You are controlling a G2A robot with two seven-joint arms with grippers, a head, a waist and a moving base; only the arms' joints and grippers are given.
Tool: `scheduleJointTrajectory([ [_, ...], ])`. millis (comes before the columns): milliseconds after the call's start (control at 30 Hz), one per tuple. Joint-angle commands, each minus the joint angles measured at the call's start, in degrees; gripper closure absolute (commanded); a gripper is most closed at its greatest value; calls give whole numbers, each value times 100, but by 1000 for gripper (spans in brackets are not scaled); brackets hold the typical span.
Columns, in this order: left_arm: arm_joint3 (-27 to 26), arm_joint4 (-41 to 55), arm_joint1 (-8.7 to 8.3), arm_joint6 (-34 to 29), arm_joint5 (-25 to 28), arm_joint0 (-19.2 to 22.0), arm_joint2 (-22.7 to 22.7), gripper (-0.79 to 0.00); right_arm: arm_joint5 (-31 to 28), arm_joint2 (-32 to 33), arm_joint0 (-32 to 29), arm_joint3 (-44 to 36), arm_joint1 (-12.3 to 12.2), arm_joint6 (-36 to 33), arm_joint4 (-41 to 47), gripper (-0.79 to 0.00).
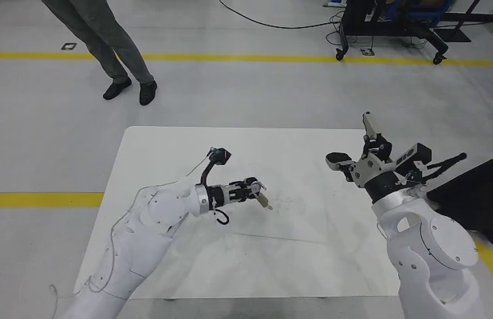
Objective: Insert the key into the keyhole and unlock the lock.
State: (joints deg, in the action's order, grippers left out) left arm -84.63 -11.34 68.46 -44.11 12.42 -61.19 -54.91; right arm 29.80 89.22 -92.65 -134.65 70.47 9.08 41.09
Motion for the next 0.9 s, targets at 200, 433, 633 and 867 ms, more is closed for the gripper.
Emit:
scheduleJointTrajectory([
  [200, 1041, -660, 322, 608, -41, 631, 933, 0, -1, 1, 0, 0, 0, -1, -2, -785],
  [433, 1343, -654, 305, 315, -32, 780, 782, -785, -1, 1, 0, 0, 0, -1, -2, -785],
  [633, 1141, -262, 179, 84, 24, 549, 312, -785, -1, 1, 0, 0, 0, -1, -2, -785],
  [867, 602, 775, -43, 168, -89, -162, -714, -785, -1, 1, 0, 0, 0, -1, -2, -785],
])
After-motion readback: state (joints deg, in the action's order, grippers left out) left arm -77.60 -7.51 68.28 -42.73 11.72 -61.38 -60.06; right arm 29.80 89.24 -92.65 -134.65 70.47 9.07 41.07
